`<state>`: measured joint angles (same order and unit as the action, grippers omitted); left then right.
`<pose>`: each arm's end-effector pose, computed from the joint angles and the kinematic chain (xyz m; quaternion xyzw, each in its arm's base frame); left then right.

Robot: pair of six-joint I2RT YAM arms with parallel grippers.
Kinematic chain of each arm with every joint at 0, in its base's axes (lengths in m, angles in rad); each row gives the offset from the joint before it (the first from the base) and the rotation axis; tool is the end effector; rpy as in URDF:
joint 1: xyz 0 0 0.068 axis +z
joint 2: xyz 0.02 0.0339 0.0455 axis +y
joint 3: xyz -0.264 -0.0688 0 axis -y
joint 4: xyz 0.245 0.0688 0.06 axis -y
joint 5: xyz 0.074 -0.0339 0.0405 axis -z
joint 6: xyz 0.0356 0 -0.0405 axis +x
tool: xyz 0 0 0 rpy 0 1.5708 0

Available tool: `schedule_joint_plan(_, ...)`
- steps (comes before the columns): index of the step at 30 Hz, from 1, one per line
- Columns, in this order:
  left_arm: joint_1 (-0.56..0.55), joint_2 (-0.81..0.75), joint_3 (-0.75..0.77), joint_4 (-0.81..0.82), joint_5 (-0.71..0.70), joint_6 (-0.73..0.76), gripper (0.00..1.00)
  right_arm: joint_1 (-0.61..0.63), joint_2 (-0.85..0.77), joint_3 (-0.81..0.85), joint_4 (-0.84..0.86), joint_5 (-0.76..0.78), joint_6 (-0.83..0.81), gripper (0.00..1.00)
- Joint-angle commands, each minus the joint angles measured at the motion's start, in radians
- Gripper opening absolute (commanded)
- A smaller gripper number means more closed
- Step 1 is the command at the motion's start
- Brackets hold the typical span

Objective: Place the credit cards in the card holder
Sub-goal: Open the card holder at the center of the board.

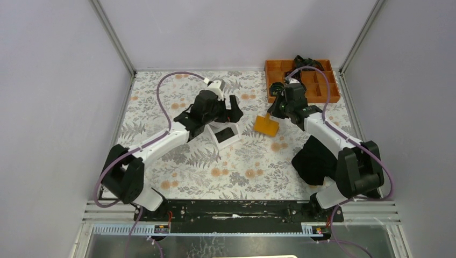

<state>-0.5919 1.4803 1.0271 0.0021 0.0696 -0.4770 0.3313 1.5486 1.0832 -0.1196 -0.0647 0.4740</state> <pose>0.2818 -0.1924 0.2753 0.0671 0.8444 -0.2957 0.4417 0.3315 0.1165 0.2606 0.0475 0.8794 0.2115 0.4239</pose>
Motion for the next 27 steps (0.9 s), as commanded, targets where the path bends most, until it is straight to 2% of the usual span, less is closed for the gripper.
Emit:
schedule_joint_plan(1, -0.035, 0.088, 0.150, -0.101, -0.010, -0.030, 1.00, 0.007, -0.099, -0.081, 0.078, 0.046, -0.007, 0.00)
schedule_joint_plan(12, -0.107, 0.360, 0.462, -0.279, 0.039, -0.109, 1.00, 0.050, -0.235, -0.326, 0.222, 0.034, -0.005, 0.00)
schedule_joint_plan(27, -0.188, 0.481, 0.534, -0.283, 0.093, -0.169, 1.00, 0.123, -0.385, -0.546, 0.282, 0.101, 0.020, 0.00)
